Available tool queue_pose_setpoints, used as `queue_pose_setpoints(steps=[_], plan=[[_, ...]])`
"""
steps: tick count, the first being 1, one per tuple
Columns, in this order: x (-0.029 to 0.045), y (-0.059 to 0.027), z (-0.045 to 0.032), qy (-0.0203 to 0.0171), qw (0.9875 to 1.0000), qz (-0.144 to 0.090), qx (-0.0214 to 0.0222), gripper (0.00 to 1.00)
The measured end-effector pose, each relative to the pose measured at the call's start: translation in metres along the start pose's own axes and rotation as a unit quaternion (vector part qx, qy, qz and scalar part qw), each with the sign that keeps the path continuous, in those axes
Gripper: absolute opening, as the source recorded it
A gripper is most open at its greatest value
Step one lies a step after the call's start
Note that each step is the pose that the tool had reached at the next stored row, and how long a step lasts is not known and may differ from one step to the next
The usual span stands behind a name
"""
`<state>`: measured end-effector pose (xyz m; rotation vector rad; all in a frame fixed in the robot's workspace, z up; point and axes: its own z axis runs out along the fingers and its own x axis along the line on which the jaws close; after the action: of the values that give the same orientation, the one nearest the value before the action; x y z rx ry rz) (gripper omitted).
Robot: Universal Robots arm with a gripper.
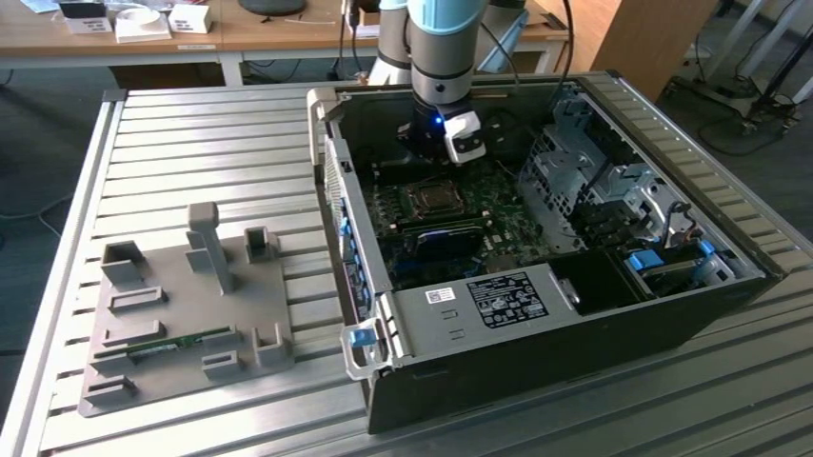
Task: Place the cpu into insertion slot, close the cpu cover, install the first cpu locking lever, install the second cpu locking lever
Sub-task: 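Install the first cpu locking lever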
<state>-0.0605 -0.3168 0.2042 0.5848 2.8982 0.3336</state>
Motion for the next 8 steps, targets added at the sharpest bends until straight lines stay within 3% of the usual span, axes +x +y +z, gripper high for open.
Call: queue_pose_setpoints(steps=[8], plan=[[0.0004,-0.0006,0.0031,-0.0048,0.9999,-0.003,0.0121,0.11]])
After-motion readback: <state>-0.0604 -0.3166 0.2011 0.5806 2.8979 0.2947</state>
